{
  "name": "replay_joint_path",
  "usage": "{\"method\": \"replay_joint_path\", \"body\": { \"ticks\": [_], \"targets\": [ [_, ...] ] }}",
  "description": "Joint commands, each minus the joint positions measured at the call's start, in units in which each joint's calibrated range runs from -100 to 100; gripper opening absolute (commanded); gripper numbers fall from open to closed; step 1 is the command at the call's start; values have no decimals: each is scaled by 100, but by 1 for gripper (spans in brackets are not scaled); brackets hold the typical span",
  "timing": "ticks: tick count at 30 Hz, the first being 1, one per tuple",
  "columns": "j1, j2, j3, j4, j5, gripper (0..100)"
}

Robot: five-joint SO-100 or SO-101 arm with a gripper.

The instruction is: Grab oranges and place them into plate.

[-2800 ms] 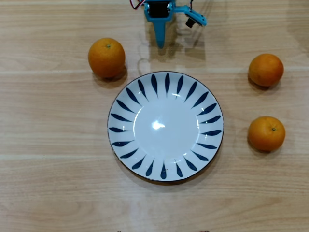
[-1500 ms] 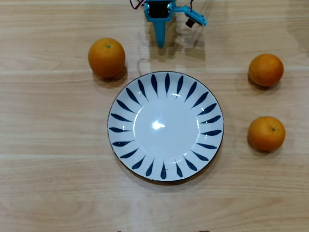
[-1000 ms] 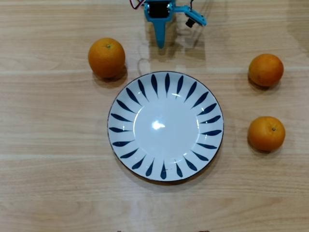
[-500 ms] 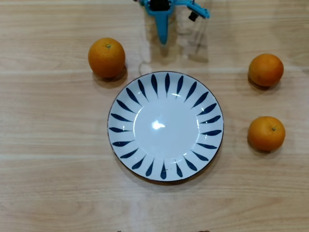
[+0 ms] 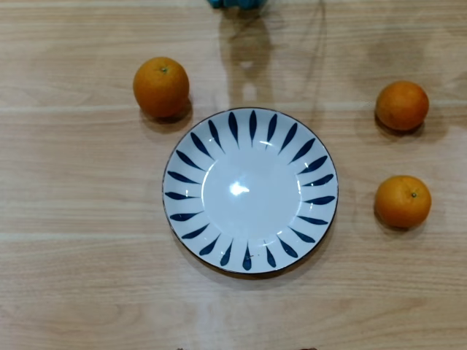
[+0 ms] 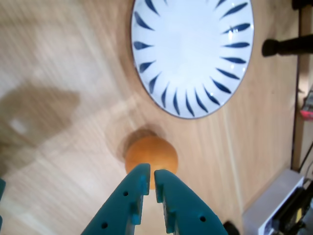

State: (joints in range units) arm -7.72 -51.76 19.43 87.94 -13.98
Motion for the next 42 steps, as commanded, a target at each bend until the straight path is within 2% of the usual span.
{"method": "replay_joint_path", "body": {
  "ticks": [1, 8, 17, 19, 23, 29, 35, 39, 42],
  "targets": [
    [337, 636, -1088, 484, -87, 2],
    [1135, 1025, -1368, 871, -975, 2],
    [1676, 1042, -1441, 888, -1299, 3],
    [1789, 1059, -1377, 888, -1749, 3],
    [1756, 1380, -1296, 888, -2219, 10],
    [1740, 2082, -1296, 836, -2481, 22],
    [1716, 2547, -1278, 828, -3171, 37],
    [1547, 2783, -1124, 836, -3333, 42],
    [1466, 2995, -1133, 819, -3375, 42]
  ]
}}
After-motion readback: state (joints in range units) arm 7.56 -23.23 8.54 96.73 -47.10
